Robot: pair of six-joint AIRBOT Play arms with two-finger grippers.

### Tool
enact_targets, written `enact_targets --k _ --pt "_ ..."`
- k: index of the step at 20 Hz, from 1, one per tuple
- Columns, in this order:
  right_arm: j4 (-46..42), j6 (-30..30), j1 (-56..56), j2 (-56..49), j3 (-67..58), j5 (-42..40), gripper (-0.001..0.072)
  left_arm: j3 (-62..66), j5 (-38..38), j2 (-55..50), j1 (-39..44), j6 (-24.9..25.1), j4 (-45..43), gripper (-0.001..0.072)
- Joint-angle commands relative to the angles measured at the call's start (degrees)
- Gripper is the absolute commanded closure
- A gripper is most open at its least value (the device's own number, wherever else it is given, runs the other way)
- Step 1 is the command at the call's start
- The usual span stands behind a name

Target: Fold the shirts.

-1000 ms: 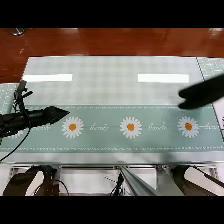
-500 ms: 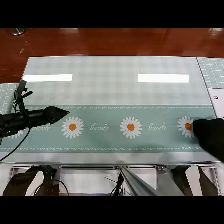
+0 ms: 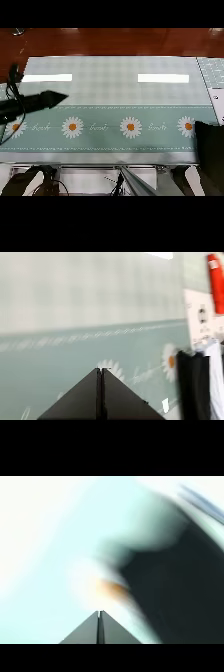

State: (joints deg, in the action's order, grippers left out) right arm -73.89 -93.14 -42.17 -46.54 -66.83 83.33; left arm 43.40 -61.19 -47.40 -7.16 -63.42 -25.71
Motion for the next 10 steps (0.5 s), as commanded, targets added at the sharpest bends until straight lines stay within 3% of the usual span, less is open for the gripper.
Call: enact_targets --k 1,3,5,7,8,10 --pt "18.36 2.75 22.47 -6.69 -8.22 -16.50 0.0688 20.13 -1.11 -9.46 5.97 2.12 -0.59 0.0682" --pt "9.66 3.37 39.67 -10.32 -9.05 -23.80 0.0688 32.39 -1.20 -13.77 13.77 -4.50 -16.76 0.0682" --pt "-4.24 0.46 52.87 -14.97 -9.05 -22.21 0.0688 36.17 -1.33 -15.08 21.86 -16.33 -39.56 0.0682" --pt "-19.23 -7.72 59.28 -20.50 -8.46 -16.52 0.0688 31.89 -2.05 -15.17 26.88 -28.46 -58.88 0.0681" --pt "-23.56 -12.39 59.58 -23.06 -7.48 -13.86 0.0688 28.11 -1.84 -15.19 27.43 -33.55 -63.34 0.0680" --pt "-27.47 -16.70 58.71 -26.40 -4.02 -11.80 0.0688 19.54 -0.70 -15.19 26.43 -35.80 -64.65 0.0680"
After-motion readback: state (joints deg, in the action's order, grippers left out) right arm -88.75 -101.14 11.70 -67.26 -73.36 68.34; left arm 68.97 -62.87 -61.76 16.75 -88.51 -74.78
